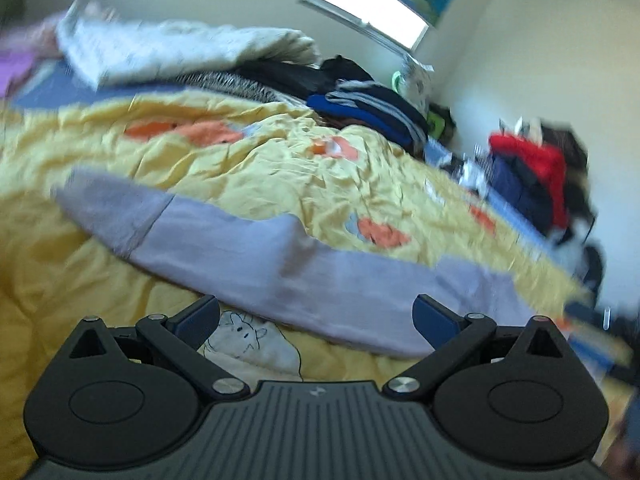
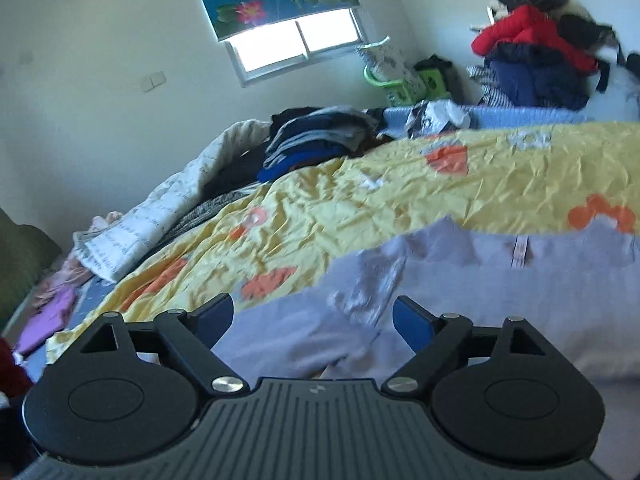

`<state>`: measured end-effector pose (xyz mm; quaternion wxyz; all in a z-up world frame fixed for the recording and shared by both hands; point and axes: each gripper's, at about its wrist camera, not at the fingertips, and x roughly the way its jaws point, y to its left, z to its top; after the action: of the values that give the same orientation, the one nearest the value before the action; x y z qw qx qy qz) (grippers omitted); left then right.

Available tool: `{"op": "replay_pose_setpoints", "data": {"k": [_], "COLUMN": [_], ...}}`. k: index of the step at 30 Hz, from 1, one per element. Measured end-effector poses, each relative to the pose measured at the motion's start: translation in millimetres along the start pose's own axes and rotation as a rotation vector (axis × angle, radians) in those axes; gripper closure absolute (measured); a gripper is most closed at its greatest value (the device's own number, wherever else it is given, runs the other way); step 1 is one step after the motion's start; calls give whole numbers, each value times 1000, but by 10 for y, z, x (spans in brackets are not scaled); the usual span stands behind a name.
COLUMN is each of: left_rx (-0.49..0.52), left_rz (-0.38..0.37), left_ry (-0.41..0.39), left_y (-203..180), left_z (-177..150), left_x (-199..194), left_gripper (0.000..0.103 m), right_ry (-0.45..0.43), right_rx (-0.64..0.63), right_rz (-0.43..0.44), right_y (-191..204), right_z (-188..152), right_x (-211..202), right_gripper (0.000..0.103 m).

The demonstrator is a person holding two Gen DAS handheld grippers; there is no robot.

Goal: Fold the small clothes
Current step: 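Lay the sleeve on the sweater and open the right tool, then grasp the other sleeve cuff with the left tool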

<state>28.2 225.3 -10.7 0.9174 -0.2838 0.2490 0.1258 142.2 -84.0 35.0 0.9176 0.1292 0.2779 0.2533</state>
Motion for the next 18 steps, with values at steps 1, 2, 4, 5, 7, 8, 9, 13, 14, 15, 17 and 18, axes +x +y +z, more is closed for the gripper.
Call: {"op": "replay_pose_setpoints", "data": {"k": [1, 2, 4, 5, 7, 8, 9, 13, 14, 15, 17, 18], "left_rx": [-48, -102, -217, -298, -422, -468, -505, -623, -647, -665, -703, -712], "left_rz": [-6, -11, -31, -52, -111, -146, -165, -212, -224, -231, -235, -229], "left_ry": [-5, -13, 4, 32, 79, 67, 51, -35, -64, -81, -120, -139], "left_y": [83, 176, 376, 498, 700, 780, 844, 1026, 1067, 1088, 1122, 1136], "left_z": [23, 42, 66, 73, 60, 56, 57, 98, 112, 128, 168, 196], "left_x": [7, 17, 54, 93, 167, 186, 193, 236, 259, 285, 330, 348], "left_gripper": [0, 0, 0, 0, 0, 0, 0, 0, 0, 0, 0, 0], "right_ry": [7, 13, 17, 18, 16, 14, 12, 13, 15, 17, 21, 22], "right_rx": [13, 28, 39, 33, 19, 16, 17, 25, 27, 31, 29, 23], "right_rz": [11, 25, 32, 29, 24, 23, 24, 11, 9, 5, 3, 0], "right_y": [8, -2, 12, 24, 58, 65, 70, 67, 58, 55, 52, 57], "right_z": [-21, -44, -86, -98, -117, -117, -125, -157, -159, -167, -181, -191], "right_x": [-10, -34, -77, -91, -106, -118, -122, -116, -108, -105, -103, -108], "right_gripper": [14, 14, 14, 14, 13, 13, 13, 13, 13, 13, 13, 13]}}
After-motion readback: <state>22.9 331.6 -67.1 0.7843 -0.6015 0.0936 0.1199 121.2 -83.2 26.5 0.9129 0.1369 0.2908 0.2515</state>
